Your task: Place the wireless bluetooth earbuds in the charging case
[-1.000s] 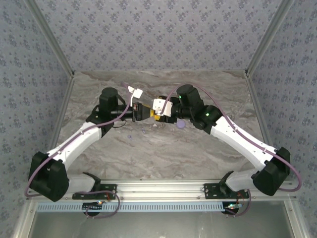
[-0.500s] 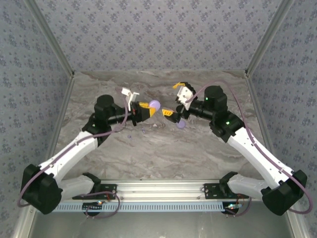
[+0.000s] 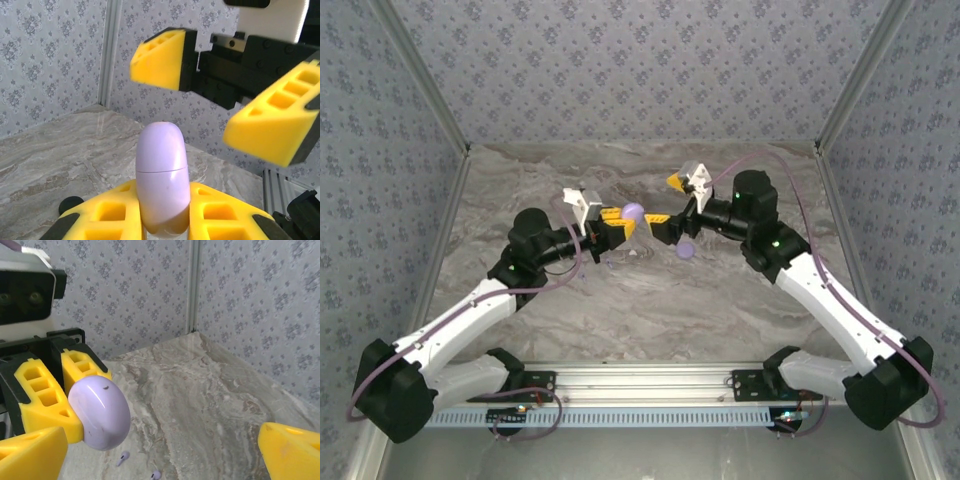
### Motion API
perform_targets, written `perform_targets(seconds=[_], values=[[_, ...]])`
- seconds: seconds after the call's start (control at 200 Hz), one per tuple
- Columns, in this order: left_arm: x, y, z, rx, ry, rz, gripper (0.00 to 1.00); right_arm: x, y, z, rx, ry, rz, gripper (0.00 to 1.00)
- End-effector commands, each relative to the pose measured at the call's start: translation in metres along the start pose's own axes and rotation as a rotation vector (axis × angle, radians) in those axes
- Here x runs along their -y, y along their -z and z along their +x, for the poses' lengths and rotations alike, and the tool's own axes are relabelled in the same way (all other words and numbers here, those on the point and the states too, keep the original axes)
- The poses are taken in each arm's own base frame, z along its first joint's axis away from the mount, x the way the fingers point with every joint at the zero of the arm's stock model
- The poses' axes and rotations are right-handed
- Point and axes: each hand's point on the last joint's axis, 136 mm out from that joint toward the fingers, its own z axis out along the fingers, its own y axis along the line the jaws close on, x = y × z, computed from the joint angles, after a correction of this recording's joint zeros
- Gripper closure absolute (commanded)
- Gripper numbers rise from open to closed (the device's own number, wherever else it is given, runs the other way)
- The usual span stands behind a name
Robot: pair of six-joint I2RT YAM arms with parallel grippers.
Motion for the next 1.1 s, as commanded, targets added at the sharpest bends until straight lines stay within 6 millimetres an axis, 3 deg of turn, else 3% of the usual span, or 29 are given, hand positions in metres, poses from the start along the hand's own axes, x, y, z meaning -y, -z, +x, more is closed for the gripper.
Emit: perform_targets(seconds=[0.0, 0.54, 0.69, 0.71, 1.094], values=[[0.009, 0.003, -0.017, 0.057, -0.063, 0.013, 0.98, -0.004, -0.005, -0.016, 0.033, -0.007, -0.027, 0.00], [0.013, 0.003, -0.017, 0.047, -0.075, 0.031, 0.98, 0.017, -0.019, -0.020, 0.004, 0.019, 0.037, 0.00], [0.015, 0.004, -0.019, 0.052, -0.080, 0.034, 0.98, 0.021, -0.025, -0.008, -0.030, 0.005, 0.040, 0.00], [0.014, 0.004, -0.019, 0.053, -0.082, 0.032, 0.98, 0.022, -0.024, -0.022, -0.006, 0.018, 0.043, 0.00], [0.015, 0.005, -0.021, 0.057, -0.089, 0.028, 0.99, 0.032, -0.031, -0.020, -0.041, -0.011, 0.048, 0.00]])
